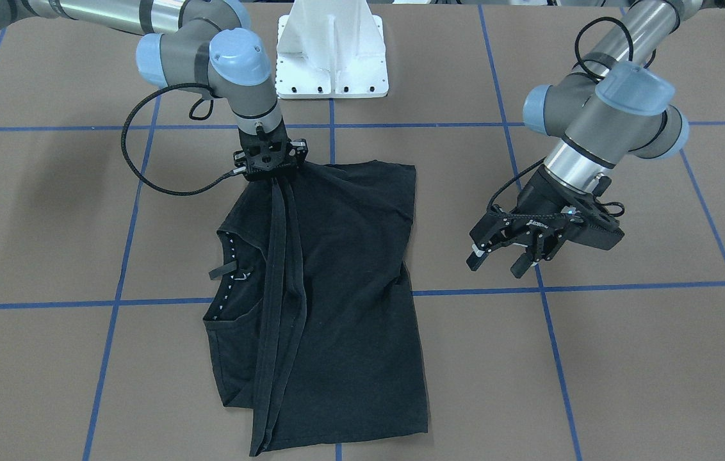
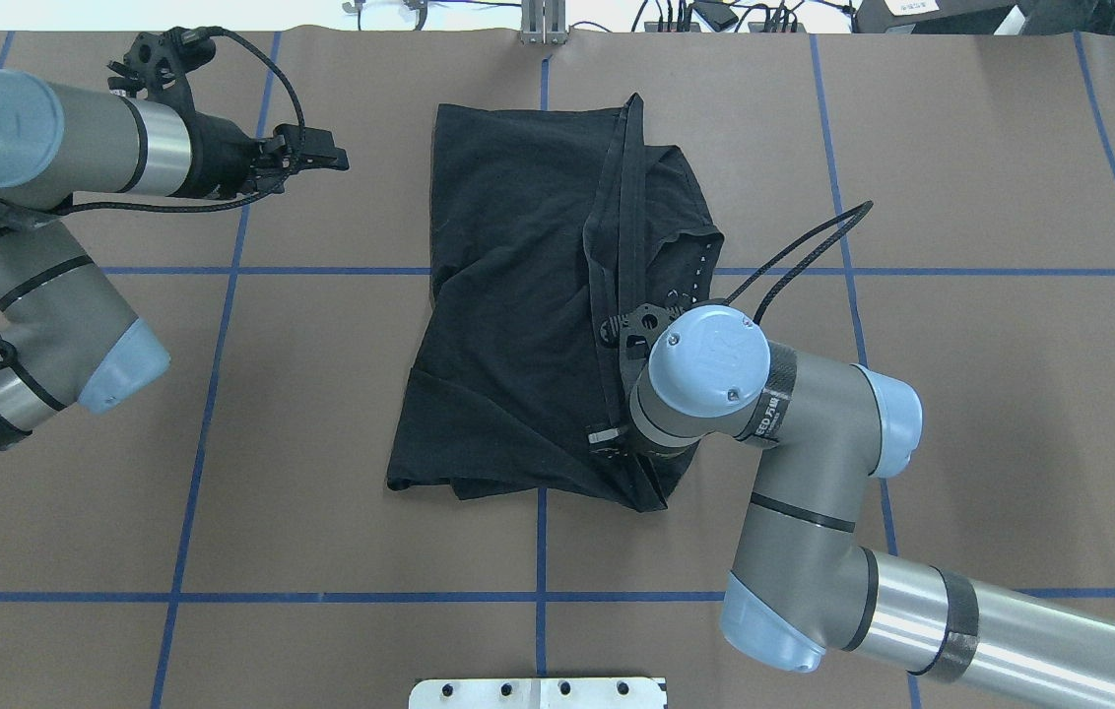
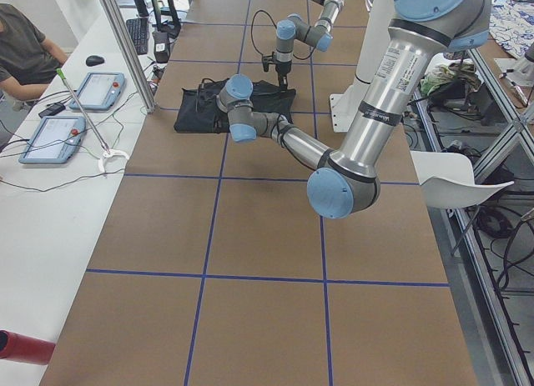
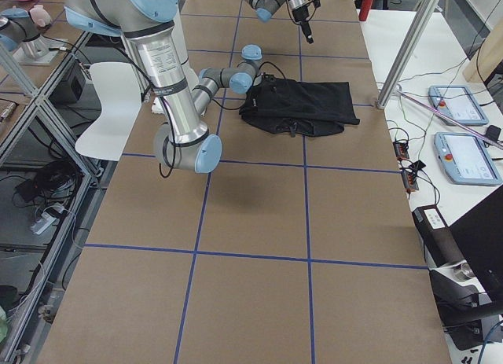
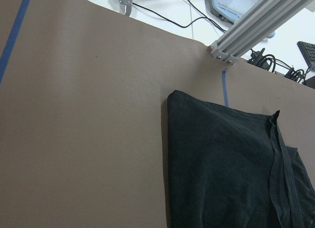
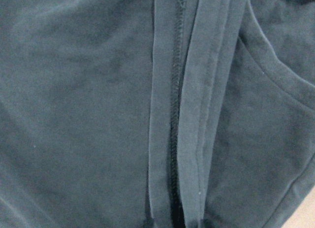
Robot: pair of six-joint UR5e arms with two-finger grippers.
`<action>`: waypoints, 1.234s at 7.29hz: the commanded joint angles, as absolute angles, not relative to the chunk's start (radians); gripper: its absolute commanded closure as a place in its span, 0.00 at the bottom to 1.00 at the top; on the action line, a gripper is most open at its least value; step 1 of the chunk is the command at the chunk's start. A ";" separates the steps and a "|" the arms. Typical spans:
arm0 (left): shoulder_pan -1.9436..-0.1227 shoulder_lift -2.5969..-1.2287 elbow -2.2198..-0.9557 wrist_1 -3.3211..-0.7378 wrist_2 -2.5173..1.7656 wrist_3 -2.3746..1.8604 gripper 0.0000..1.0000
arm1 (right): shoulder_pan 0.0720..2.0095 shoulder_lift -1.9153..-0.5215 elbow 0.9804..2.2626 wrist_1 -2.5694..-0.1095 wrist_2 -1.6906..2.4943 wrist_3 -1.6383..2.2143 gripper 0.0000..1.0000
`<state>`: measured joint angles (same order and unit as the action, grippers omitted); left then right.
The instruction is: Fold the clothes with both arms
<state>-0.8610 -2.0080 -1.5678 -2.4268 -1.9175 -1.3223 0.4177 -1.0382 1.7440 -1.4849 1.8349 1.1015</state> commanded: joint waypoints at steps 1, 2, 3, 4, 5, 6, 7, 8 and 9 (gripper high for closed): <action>-0.862 -2.008 -1.569 -2.427 -1.917 -1.322 0.00 | 0.413 -1.040 1.743 -1.485 1.827 1.100 1.00; -0.861 -2.008 -1.568 -2.427 -1.917 -1.322 0.00 | 0.425 -1.040 1.747 -1.485 1.835 1.098 1.00; -0.861 -2.008 -1.569 -2.427 -1.917 -1.322 0.00 | 0.431 -1.042 1.753 -1.486 1.838 1.097 1.00; -0.861 -2.008 -1.569 -2.427 -1.917 -1.322 0.00 | 0.457 -1.046 1.779 -1.499 1.859 1.095 1.00; -0.862 -2.008 -1.571 -2.427 -1.917 -1.322 0.00 | 0.487 -1.070 1.846 -1.561 1.893 1.095 1.00; -0.861 -2.008 -1.578 -2.427 -1.917 -1.324 0.00 | 0.473 -1.162 1.958 -1.610 1.878 1.117 1.00; -0.861 -2.006 -1.586 -2.425 -1.917 -1.330 0.00 | 0.383 -1.268 1.989 -1.600 1.809 1.232 1.00; -0.859 -1.994 -1.594 -2.427 -1.917 -1.338 0.00 | 0.350 -1.261 1.985 -1.592 1.798 1.288 1.00; -0.859 -1.991 -1.601 -2.425 -1.917 -1.338 0.00 | 0.360 -1.256 1.985 -1.592 1.810 1.281 1.00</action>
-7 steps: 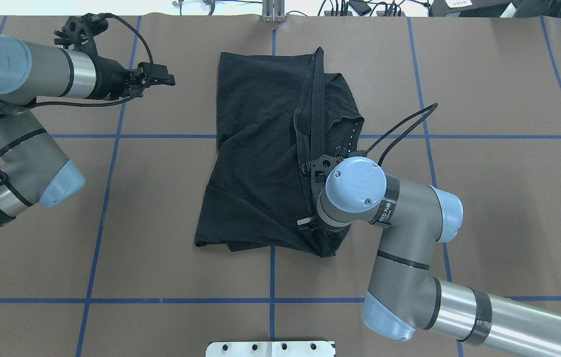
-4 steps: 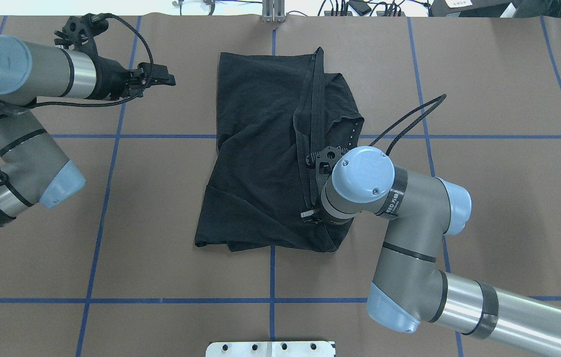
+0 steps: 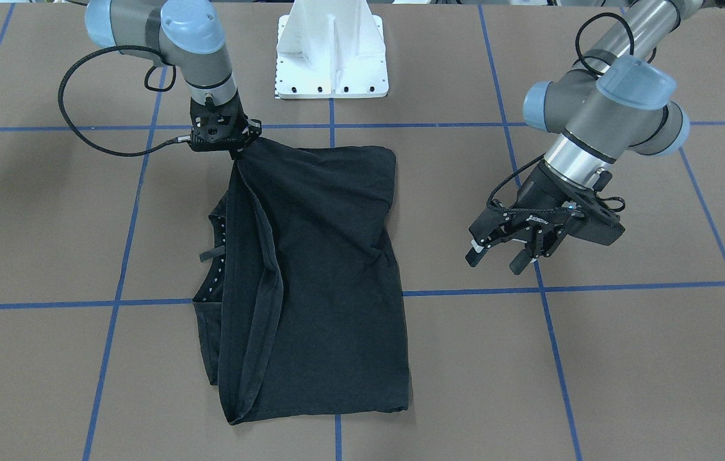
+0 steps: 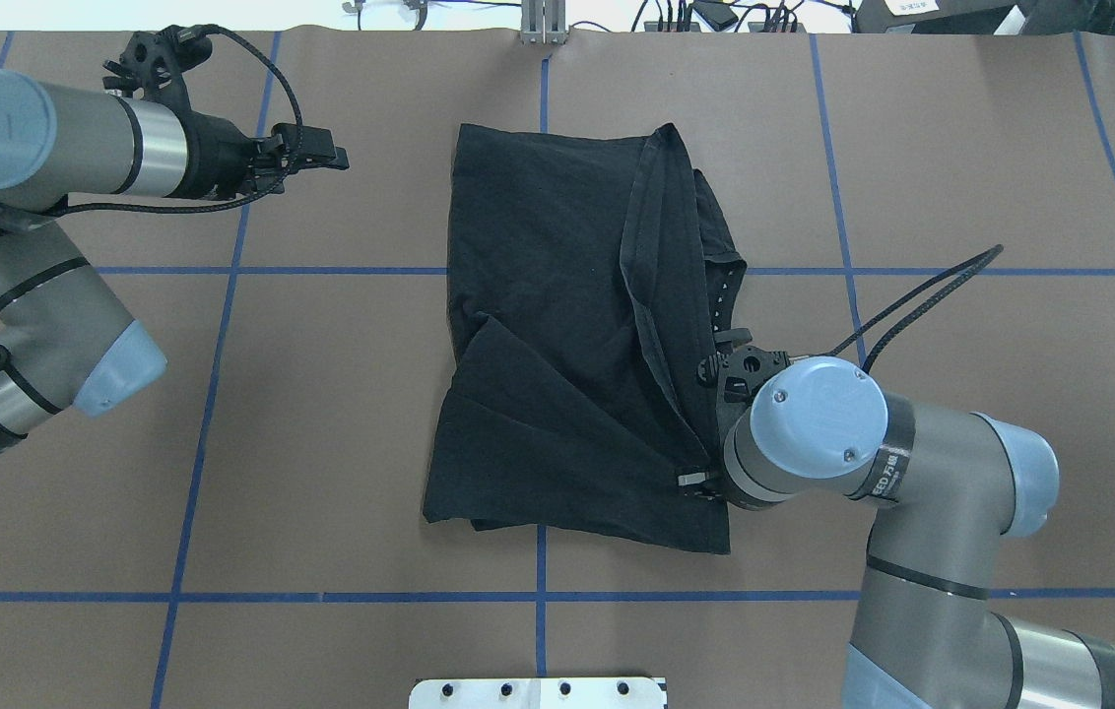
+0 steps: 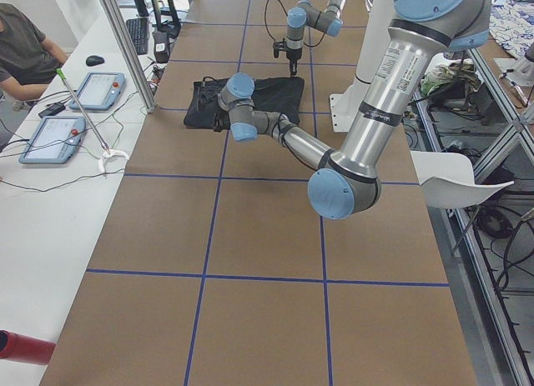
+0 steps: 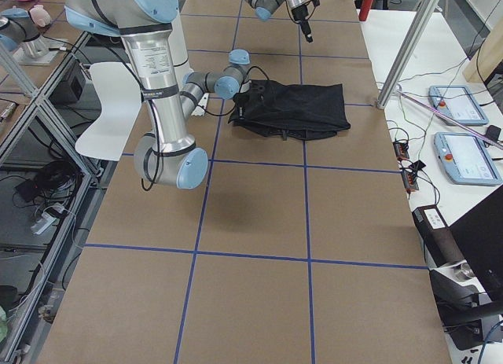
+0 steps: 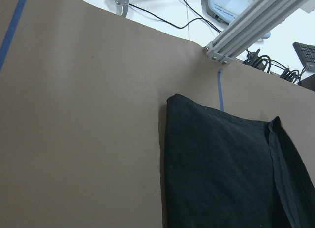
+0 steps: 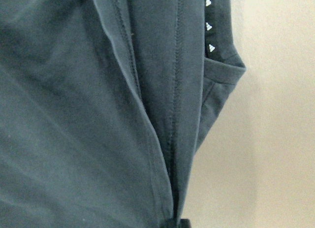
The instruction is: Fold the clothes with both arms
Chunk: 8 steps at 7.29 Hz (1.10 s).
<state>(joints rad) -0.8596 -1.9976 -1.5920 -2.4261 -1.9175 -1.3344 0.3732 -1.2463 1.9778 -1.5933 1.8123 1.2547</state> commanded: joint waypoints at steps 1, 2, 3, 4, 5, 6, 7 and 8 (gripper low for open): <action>-0.859 -1.988 -1.605 -2.425 -1.917 -1.338 0.00 | 0.374 -1.255 1.985 -1.592 1.812 1.273 0.44; -0.859 -1.988 -1.603 -2.425 -1.917 -1.338 0.00 | 0.374 -1.253 1.983 -1.592 1.806 1.275 0.00; -0.859 -1.988 -1.603 -2.425 -1.917 -1.338 0.00 | 0.393 -1.252 1.990 -1.592 1.809 1.275 0.00; -0.858 -1.988 -1.601 -2.425 -1.917 -1.338 0.00 | 0.420 -1.246 1.982 -1.591 1.806 1.272 0.00; -0.857 -1.988 -1.595 -2.425 -1.917 -1.338 0.00 | 0.473 -1.162 1.907 -1.592 1.809 1.238 0.00; -0.857 -1.988 -1.597 -2.425 -1.917 -1.338 0.00 | 0.517 -1.064 1.803 -1.598 1.807 1.194 0.00; -0.857 -1.988 -1.597 -2.425 -1.917 -1.338 0.00 | 0.556 -0.980 1.711 -1.598 1.807 1.162 0.00; -0.857 -1.988 -1.597 -2.425 -1.917 -1.338 0.00 | 0.578 -0.935 1.639 -1.598 1.806 1.128 0.00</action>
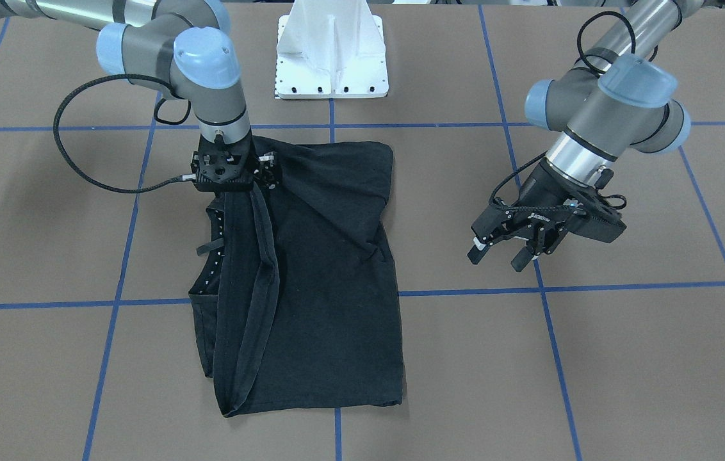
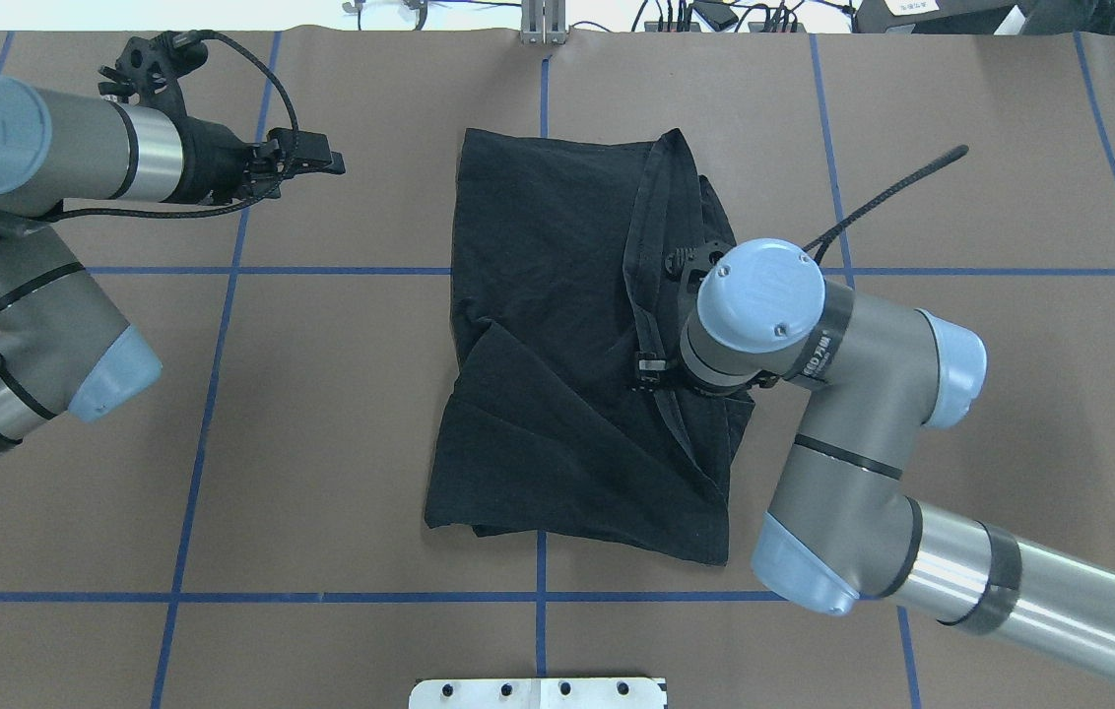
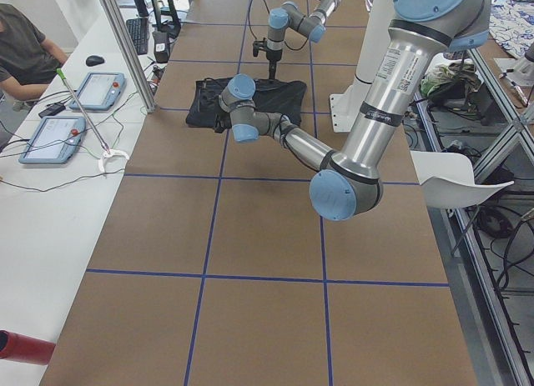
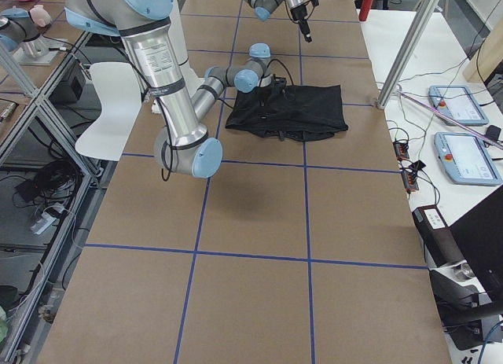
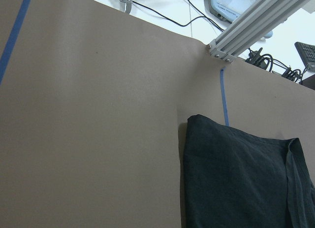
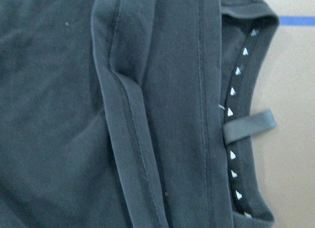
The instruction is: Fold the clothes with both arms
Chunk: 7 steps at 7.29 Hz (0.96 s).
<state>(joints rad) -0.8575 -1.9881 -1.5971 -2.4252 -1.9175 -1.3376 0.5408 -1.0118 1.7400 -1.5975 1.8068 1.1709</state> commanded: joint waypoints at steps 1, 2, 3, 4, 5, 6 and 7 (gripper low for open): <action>-0.857 -1.988 -1.595 -2.425 -1.919 -1.338 0.00 | 0.592 -0.858 1.549 -1.608 1.805 1.106 0.00; -0.857 -1.988 -1.594 -2.425 -1.919 -1.338 0.00 | 0.592 -0.797 1.461 -1.606 1.799 1.103 0.01; -0.857 -1.988 -1.592 -2.425 -1.919 -1.338 0.00 | 0.591 -0.784 1.436 -1.605 1.795 1.101 0.20; -0.857 -1.988 -1.592 -2.425 -1.917 -1.338 0.00 | 0.585 -0.787 1.430 -1.606 1.783 1.082 0.31; -0.856 -1.988 -1.592 -2.425 -1.919 -1.338 0.00 | 0.577 -0.788 1.431 -1.606 1.773 1.081 0.34; -0.856 -1.985 -1.591 -2.425 -1.919 -1.336 0.00 | 0.572 -0.788 1.428 -1.608 1.772 1.081 0.48; -0.856 -1.980 -1.591 -2.425 -1.919 -1.335 0.00 | 0.574 -0.788 1.425 -1.606 1.772 1.081 0.87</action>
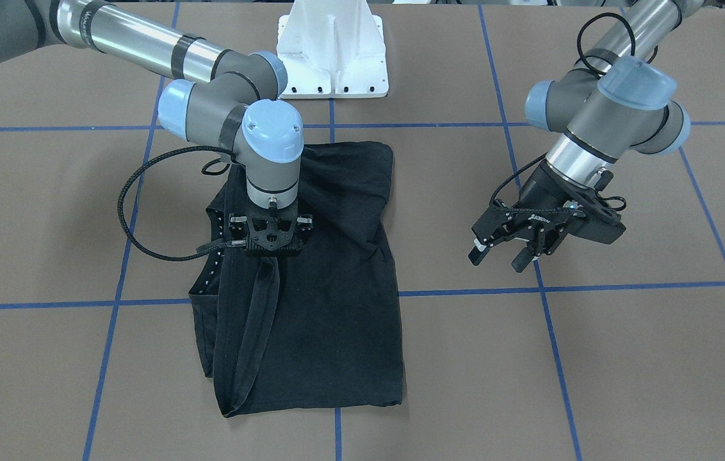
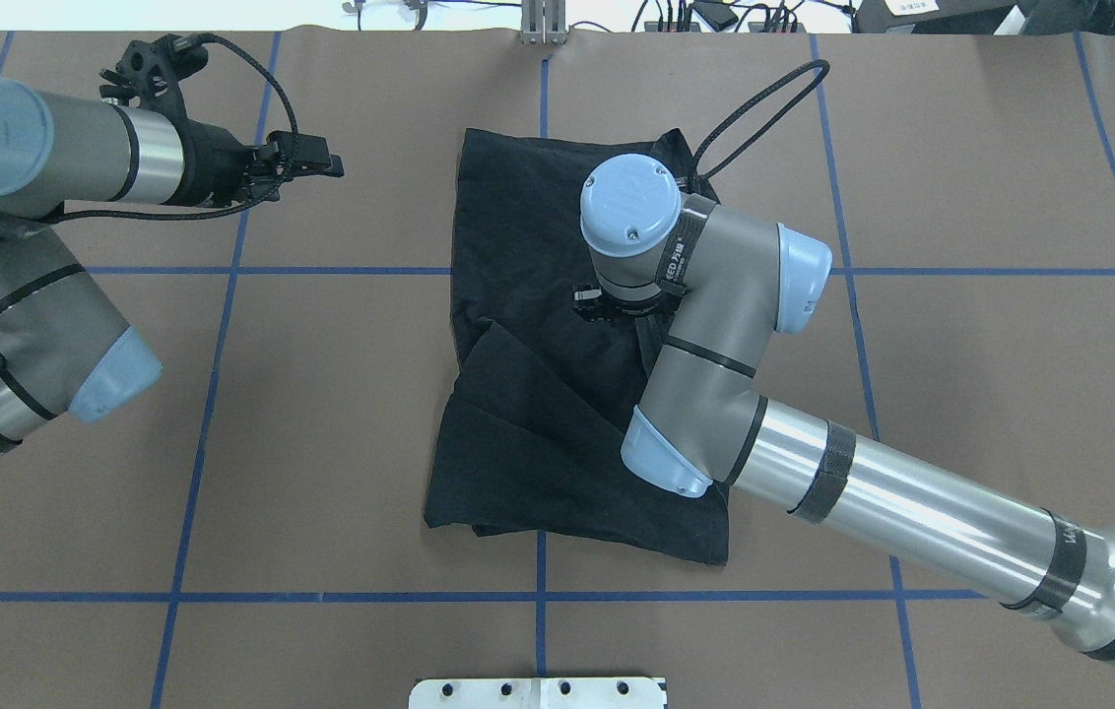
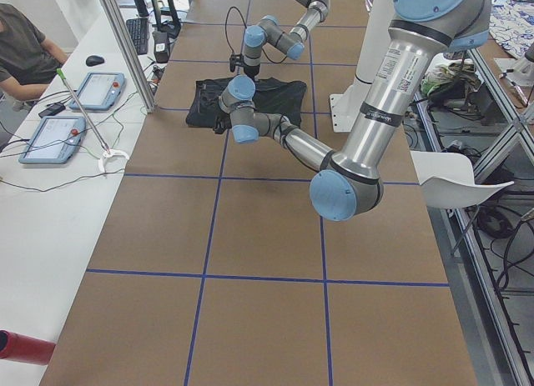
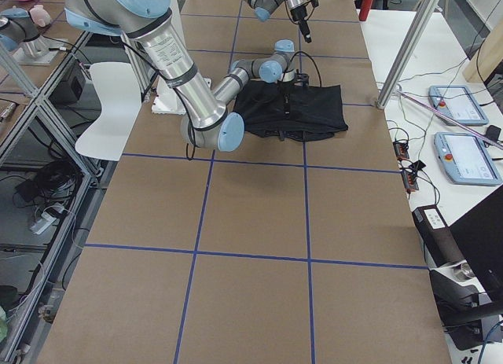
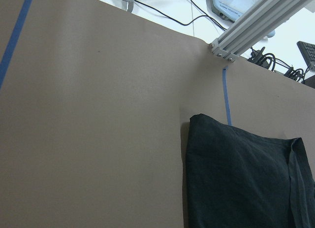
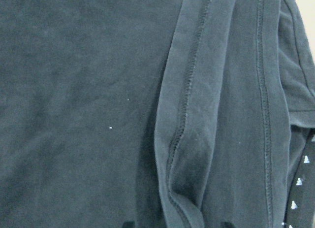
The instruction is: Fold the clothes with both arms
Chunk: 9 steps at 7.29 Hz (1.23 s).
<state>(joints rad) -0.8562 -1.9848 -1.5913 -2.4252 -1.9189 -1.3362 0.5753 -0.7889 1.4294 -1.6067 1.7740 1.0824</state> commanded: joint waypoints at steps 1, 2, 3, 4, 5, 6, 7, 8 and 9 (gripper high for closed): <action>-0.856 -1.980 -1.591 -2.425 -1.919 -1.335 0.00 | 0.580 -0.788 1.424 -1.606 1.772 1.068 1.00; -0.856 -1.980 -1.589 -2.427 -1.919 -1.335 0.00 | 0.580 -0.790 1.424 -1.606 1.772 1.056 1.00; -0.856 -1.980 -1.589 -2.427 -1.919 -1.336 0.00 | 0.586 -0.787 1.425 -1.608 1.778 1.054 1.00; -0.856 -1.980 -1.589 -2.427 -1.919 -1.335 0.00 | 0.595 -0.785 1.427 -1.608 1.784 1.052 1.00; -0.856 -1.980 -1.591 -2.427 -1.919 -1.336 0.00 | 0.624 -0.787 1.442 -1.609 1.802 1.052 1.00; -0.856 -1.974 -1.594 -2.427 -1.917 -1.336 0.00 | 0.649 -0.805 1.471 -1.609 1.825 1.049 1.00; -0.857 -1.974 -1.597 -2.427 -1.917 -1.338 0.00 | 0.656 -0.912 1.582 -1.621 1.836 1.023 1.00; -0.856 -1.974 -1.603 -2.425 -1.917 -1.338 0.00 | 0.628 -1.017 1.659 -1.621 1.797 1.040 1.00; -0.857 -1.974 -1.605 -2.425 -1.917 -1.339 0.00 | 0.603 -1.031 1.657 -1.620 1.742 1.058 1.00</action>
<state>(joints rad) -0.8567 -1.9747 -1.6008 -2.4258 -1.9176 -1.3378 0.6296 -0.9700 1.6166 -1.6194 1.7954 1.0417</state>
